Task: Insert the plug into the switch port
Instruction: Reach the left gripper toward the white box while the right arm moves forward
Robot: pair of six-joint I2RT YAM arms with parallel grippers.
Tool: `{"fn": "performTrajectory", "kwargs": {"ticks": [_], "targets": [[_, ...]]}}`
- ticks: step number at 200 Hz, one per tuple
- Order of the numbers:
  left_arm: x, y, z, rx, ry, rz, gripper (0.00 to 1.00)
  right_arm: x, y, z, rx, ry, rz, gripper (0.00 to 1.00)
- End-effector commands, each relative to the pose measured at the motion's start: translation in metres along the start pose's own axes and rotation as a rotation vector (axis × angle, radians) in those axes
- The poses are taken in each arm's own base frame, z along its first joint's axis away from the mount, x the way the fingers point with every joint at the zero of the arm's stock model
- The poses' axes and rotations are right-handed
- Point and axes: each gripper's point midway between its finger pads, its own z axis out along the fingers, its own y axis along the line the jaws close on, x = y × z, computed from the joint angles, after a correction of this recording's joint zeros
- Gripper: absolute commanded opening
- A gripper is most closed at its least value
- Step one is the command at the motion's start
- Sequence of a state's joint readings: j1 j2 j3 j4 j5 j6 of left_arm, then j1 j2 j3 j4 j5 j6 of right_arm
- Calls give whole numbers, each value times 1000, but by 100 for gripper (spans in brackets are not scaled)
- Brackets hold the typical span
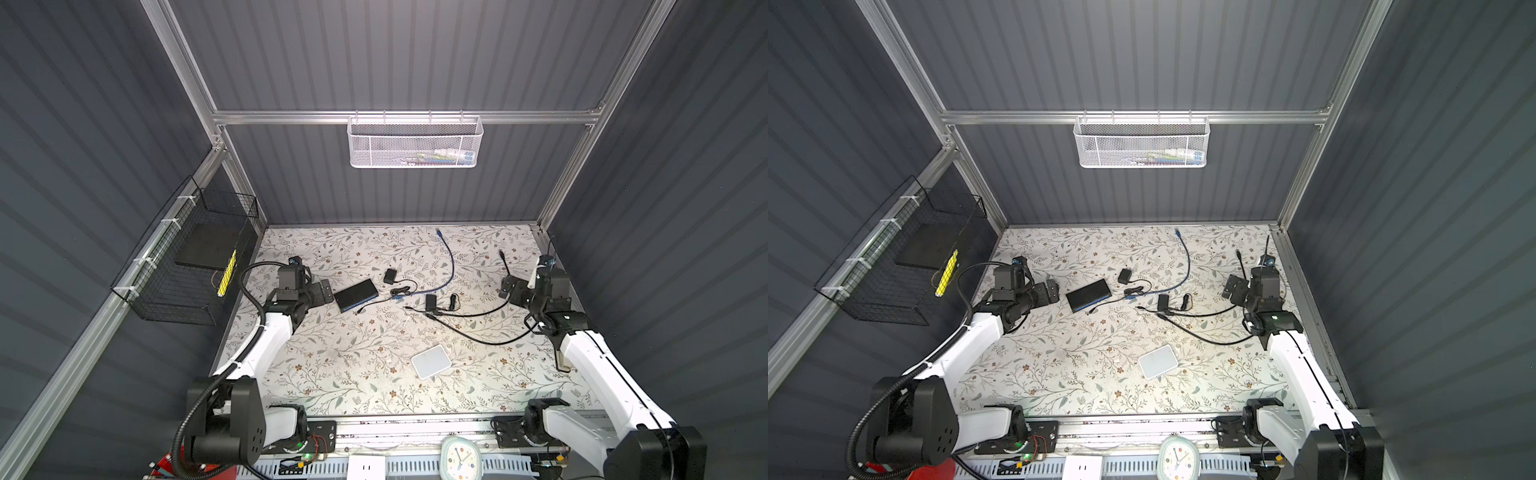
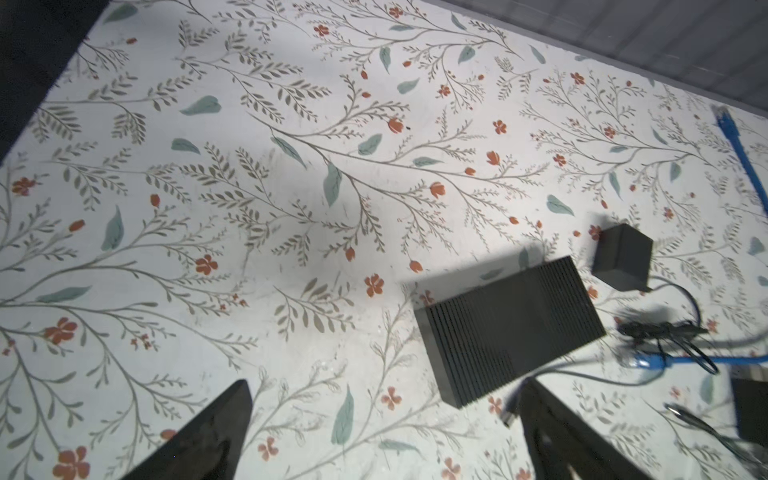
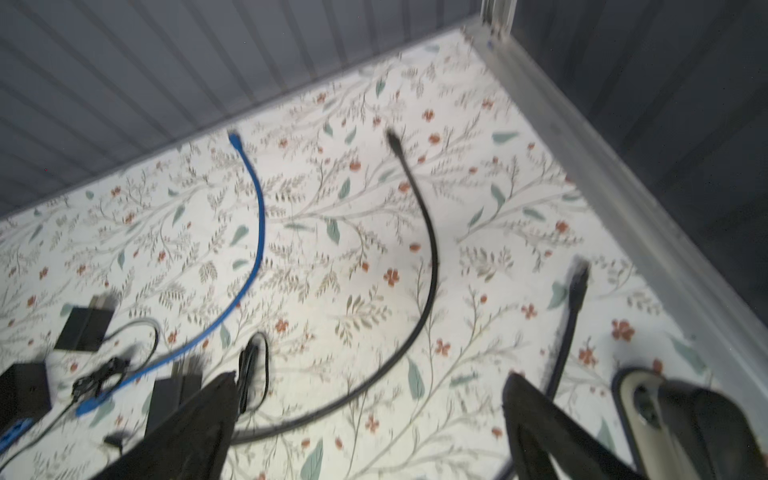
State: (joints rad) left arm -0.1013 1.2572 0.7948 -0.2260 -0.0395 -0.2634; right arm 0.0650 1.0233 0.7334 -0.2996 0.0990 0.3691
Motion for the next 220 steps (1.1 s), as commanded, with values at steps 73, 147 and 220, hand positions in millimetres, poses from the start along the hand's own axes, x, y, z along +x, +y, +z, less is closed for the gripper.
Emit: {"fn": "performTrajectory", "kwargs": {"ticks": [73, 147, 220], "targets": [[77, -107, -25, 184, 171, 221, 100, 88, 10, -41, -25, 332, 147, 99], [157, -198, -47, 274, 261, 626, 100, 130, 11, -59, -101, 445, 192, 99], [228, -260, -60, 368, 362, 931, 100, 143, 22, -60, -181, 488, 227, 99]]}}
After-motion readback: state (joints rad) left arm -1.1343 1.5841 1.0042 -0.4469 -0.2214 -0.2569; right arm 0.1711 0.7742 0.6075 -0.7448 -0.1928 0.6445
